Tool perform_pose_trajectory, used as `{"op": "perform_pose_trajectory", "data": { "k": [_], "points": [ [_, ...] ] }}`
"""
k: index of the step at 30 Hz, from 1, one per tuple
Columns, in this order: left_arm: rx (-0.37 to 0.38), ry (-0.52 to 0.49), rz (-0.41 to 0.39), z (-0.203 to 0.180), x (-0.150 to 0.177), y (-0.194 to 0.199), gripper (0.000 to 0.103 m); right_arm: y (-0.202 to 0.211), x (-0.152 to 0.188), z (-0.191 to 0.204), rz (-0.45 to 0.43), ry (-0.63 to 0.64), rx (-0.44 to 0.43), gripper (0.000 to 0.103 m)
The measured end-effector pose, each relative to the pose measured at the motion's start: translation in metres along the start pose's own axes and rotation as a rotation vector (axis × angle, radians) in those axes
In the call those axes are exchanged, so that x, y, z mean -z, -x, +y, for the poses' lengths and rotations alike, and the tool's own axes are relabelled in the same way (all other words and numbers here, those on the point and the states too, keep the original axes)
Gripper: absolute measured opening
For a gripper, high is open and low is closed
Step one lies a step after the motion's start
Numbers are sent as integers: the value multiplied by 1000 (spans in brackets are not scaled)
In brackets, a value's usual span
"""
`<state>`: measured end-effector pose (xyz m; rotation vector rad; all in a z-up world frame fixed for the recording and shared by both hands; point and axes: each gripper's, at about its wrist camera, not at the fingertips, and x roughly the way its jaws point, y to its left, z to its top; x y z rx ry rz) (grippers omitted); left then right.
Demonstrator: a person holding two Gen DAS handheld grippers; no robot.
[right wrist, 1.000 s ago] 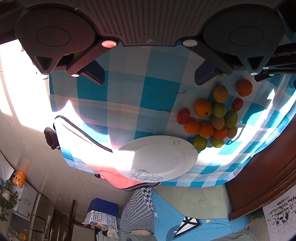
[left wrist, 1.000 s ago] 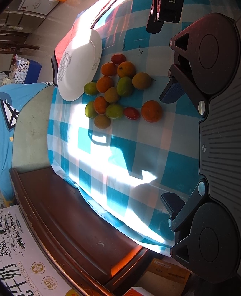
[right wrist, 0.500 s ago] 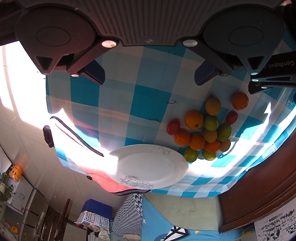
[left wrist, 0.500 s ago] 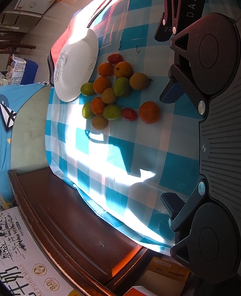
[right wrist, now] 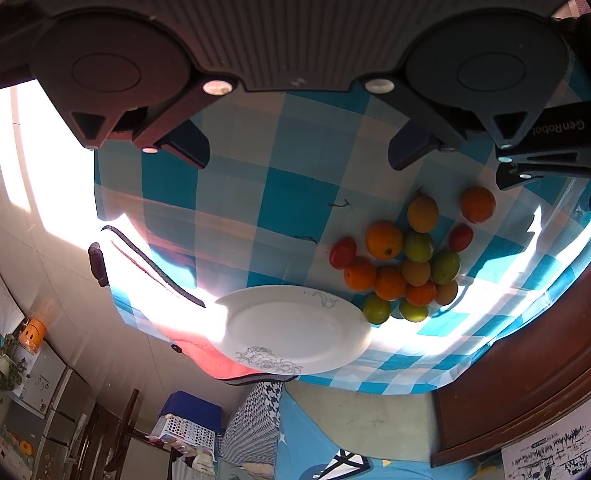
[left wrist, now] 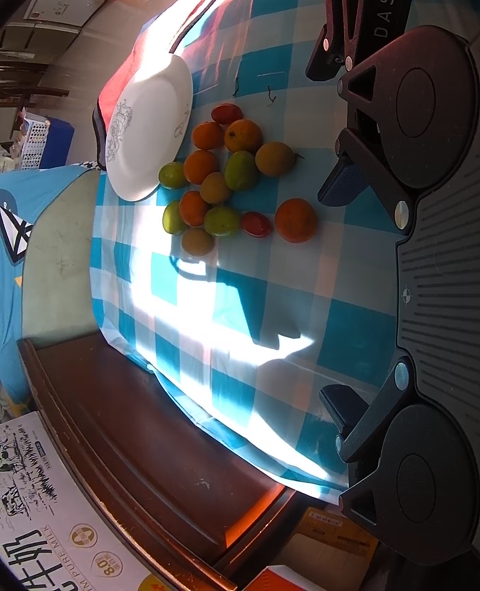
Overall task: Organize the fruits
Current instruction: 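Move both tools over the fruit pile with grippers open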
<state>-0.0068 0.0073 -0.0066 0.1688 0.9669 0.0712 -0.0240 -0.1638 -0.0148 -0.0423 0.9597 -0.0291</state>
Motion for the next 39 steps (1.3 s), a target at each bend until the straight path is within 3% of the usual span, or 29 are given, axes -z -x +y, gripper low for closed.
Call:
{"op": "perform_pose_trajectory", "data": {
  "k": [39],
  "points": [
    [-1,6,22,5,5,-5,102,-4,3,6,0,25,-8,102]
  ]
}}
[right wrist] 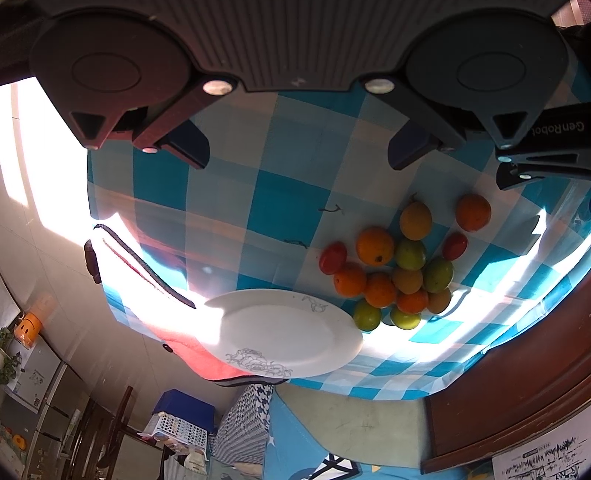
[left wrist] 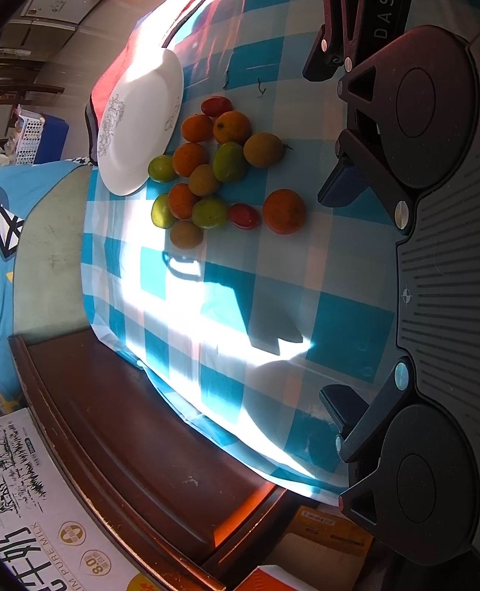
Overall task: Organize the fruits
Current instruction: 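Move both tools over the fruit pile with grippers open, then close the right gripper on a yellow plum while the left gripper grasps an orange tangerine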
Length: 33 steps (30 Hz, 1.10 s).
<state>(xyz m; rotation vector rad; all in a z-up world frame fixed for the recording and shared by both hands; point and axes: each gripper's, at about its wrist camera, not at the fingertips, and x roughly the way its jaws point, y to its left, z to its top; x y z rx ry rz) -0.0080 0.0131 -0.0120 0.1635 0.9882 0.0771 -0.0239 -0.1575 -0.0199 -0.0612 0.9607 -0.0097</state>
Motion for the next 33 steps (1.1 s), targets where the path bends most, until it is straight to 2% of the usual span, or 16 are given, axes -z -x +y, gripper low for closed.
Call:
{"op": "perform_pose_trajectory", "data": {
  "k": [7,12,19,23,24,27,30,33],
  "points": [
    [8,2,3,2,2,-1,102,1,0,0,-5,4,-5,102],
    [23,15,-5,13,1,-1,103,3,0,-6,-17,-13,-40,102],
    [20,132,17,51,1,-11,103,2,0,-26,-21,-111,-100,99],
    [26,165,5,59,1,-11,103,1,2,-26,-30,-113,-131,92],
    [33,162,1,59,2,-11,103,1,3,-25,-37,-114,-148,87],
    [41,146,-6,55,2,-12,103,2,3,-22,-60,-118,-220,83],
    [47,157,-19,57,2,-14,103,1,3,-18,-82,-111,-269,71],
    [27,181,-24,63,2,-16,103,-6,2,-13,-80,-123,-315,67]
  ]
}}
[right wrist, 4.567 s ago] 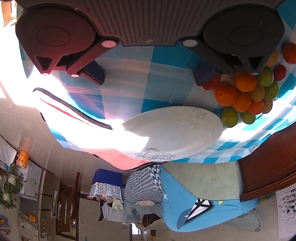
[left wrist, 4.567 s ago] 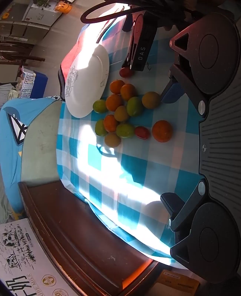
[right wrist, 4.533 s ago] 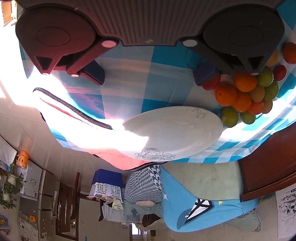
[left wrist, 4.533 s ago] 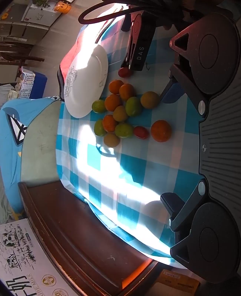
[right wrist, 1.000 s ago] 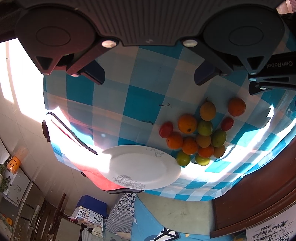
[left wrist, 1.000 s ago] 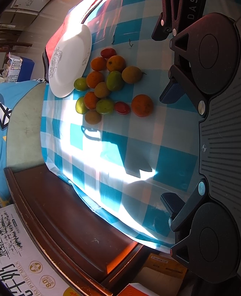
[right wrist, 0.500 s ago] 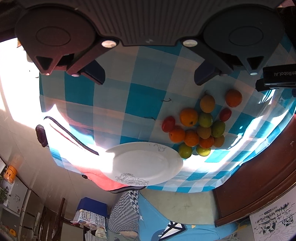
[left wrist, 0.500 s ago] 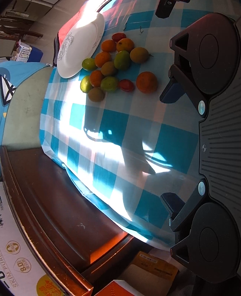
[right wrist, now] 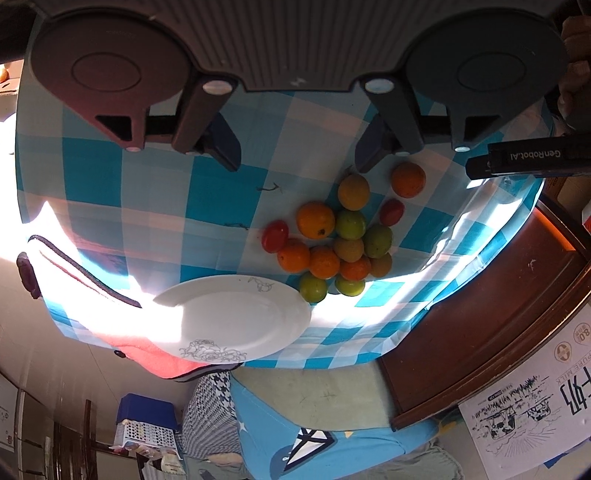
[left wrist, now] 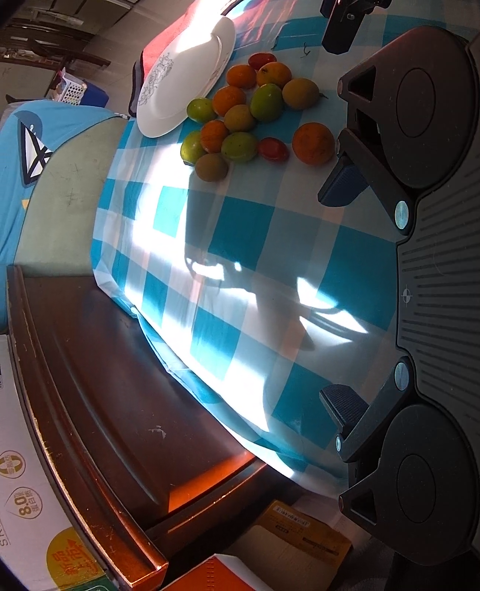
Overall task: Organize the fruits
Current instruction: 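Close the right gripper on a yellow plum while the left gripper grasps an orange tangerine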
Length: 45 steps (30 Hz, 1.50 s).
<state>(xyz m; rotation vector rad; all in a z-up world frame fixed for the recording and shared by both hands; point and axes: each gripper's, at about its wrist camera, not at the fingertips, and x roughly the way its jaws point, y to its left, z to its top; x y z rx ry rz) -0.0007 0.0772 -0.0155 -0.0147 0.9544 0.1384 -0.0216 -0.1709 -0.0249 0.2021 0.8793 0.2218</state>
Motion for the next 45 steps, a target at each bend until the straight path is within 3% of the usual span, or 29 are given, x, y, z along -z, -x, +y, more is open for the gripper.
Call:
{"op": "perform_pose_trajectory", "data": {
  "k": [8,12,18,20,29,37,45],
  "points": [
    [-4,-20,-9,0,1,-3,102,-26,-3,15,16,27,-66,48],
    [-4,-31,-11,-1,2,-5,101,-36,-6,15,25,4,-93,45],
    [50,-94,-40,-13,5,-2,101,-45,-9,19,24,26,-103,34],
    [83,-116,-59,-18,6,1,100,-46,-10,19,21,34,-98,25],
    [197,-221,-128,-44,14,9,98,-32,-9,10,32,26,-71,25],
    [229,-292,-162,-66,21,5,98,-24,-5,-7,56,1,-25,25],
    [272,-268,-166,-66,18,-5,72,-23,-5,-15,53,-42,-32,25]
  ]
}}
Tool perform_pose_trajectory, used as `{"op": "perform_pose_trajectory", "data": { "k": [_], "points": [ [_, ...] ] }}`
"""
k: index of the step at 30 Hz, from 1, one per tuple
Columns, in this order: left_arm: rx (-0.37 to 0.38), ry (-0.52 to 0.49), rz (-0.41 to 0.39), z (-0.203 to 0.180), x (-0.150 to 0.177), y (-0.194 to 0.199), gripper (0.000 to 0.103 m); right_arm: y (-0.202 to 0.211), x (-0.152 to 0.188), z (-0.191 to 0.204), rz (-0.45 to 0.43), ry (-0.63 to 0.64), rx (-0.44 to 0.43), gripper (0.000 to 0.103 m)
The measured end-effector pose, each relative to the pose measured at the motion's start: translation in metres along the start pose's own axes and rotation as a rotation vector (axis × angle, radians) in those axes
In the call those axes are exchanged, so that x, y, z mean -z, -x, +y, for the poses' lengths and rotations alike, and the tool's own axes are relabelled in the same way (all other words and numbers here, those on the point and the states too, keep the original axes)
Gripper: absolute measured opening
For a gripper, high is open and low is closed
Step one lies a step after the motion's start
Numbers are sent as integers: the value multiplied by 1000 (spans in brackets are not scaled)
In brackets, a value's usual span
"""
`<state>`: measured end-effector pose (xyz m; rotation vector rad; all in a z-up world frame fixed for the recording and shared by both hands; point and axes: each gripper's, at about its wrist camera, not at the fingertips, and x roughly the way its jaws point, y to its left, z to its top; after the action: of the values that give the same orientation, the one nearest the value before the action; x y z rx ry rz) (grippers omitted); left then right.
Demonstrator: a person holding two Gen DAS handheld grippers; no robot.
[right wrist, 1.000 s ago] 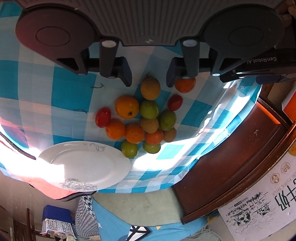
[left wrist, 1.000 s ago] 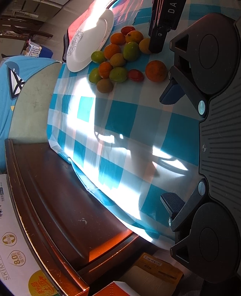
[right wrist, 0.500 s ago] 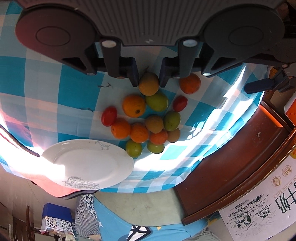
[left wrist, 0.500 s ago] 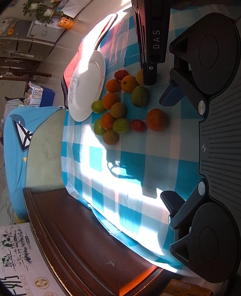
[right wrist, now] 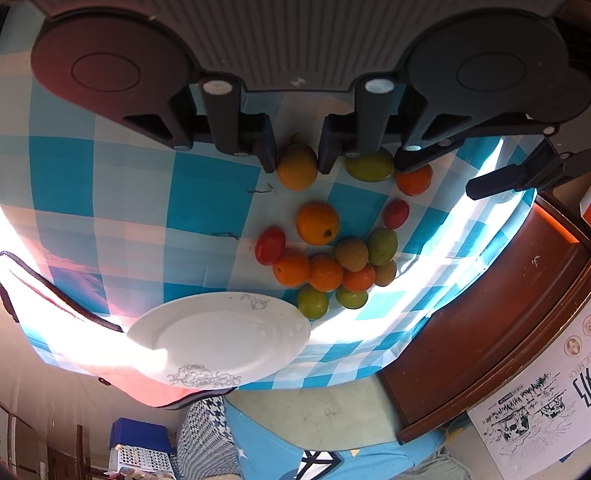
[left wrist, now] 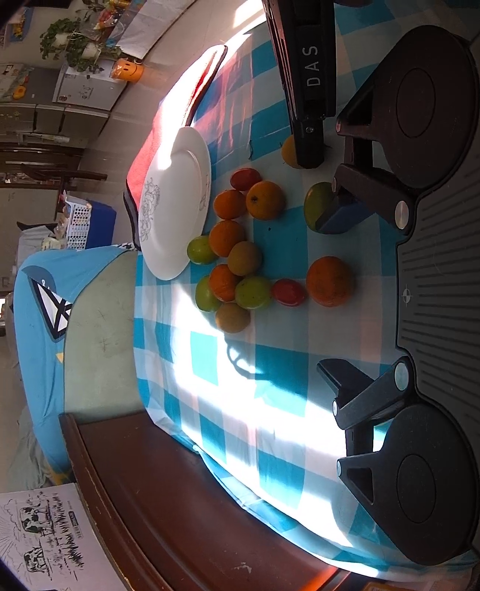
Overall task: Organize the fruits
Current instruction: 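Close the right gripper on a yellow plum while the left gripper grasps an orange tangerine, then carry both fruits onto the white plate and open both grippers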
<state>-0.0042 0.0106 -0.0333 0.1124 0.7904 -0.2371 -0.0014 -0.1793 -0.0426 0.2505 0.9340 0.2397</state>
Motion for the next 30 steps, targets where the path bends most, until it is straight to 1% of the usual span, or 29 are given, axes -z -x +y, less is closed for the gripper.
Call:
{"op": "perform_pose_trajectory", "data": {
  "k": [2,3,4,5,8,10,11,17,23,25,30],
  "points": [
    [12,13,4,1,1,-3,69,0,0,-1,1,-7,-3,25],
    [16,11,5,0,1,-5,64,0,0,-1,1,-11,-5,25],
    [19,5,4,-1,1,-7,62,0,0,-2,1,-13,-6,25],
    [24,-2,3,-3,1,-9,58,0,0,-2,1,-15,-6,25],
    [30,-4,12,-4,1,-12,40,-1,0,-2,-2,-11,-5,25],
    [33,10,15,-3,2,-13,35,-1,0,-1,-1,-8,-5,25],
    [36,19,14,-2,2,-13,30,-1,0,-1,-1,-7,-5,25],
    [43,20,4,-3,0,-10,29,-2,0,0,-1,8,1,25],
    [61,62,-40,2,-8,1,28,-2,-1,-1,4,-11,-14,25],
    [79,70,-50,3,-12,5,28,0,-3,0,5,-9,-20,25],
    [87,37,-56,-4,-23,9,28,6,-12,0,6,-1,-50,25]
  ]
}}
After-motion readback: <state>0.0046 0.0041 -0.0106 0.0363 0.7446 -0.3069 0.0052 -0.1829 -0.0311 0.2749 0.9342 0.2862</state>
